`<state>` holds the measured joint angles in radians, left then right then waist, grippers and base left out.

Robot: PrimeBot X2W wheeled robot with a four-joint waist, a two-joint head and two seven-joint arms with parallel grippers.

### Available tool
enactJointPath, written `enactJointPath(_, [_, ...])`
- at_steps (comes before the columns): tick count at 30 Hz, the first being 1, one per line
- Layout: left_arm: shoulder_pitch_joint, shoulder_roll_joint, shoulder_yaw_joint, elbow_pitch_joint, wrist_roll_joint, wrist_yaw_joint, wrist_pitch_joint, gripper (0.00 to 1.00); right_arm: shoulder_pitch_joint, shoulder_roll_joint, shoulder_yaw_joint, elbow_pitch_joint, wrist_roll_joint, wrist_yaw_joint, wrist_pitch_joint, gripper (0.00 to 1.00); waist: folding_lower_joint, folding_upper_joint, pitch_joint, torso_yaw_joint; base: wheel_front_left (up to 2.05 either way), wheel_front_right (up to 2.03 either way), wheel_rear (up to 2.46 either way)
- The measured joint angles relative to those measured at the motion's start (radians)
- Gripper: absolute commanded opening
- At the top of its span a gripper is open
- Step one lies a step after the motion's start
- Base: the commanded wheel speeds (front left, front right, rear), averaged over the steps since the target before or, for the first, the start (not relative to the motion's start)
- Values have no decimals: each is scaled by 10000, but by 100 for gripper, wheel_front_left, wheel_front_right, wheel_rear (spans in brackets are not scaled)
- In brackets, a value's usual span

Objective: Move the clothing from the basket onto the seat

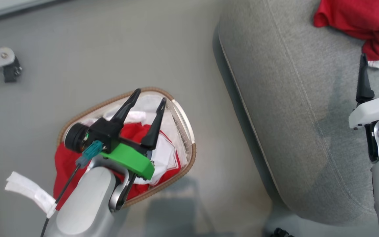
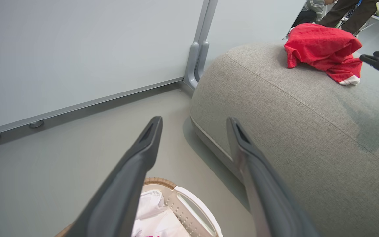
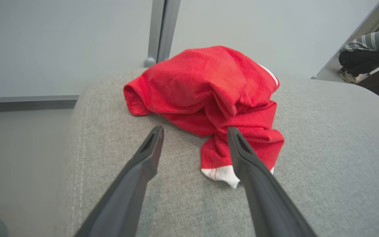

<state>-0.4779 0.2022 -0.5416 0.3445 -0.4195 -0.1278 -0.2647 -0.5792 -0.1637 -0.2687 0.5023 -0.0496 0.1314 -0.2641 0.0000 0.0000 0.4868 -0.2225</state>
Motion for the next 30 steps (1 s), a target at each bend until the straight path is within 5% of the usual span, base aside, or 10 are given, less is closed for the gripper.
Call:
enactJointPath(7, [938, -382, 1565, 468, 589, 63, 2, 100, 916, -186, 1388, -1221, 1254, 0, -2, 100, 0, 0, -1035, 383, 0, 0, 0])
enactJointPath(13, [1685, -658, 3058, 694, 1016, 142, 2, 100, 1368, 297, 2234, -1511, 1670, 0, -2, 100, 0, 0, -1667, 1012, 0, 0, 0])
enactJointPath(30, [3346, -1266, 5396, 991, 2121, 54, 2, 100, 2619, 1110, 3055, -1212, 2000, 0, -2, 100, -1, 0, -3472, 2274, 0, 0, 0])
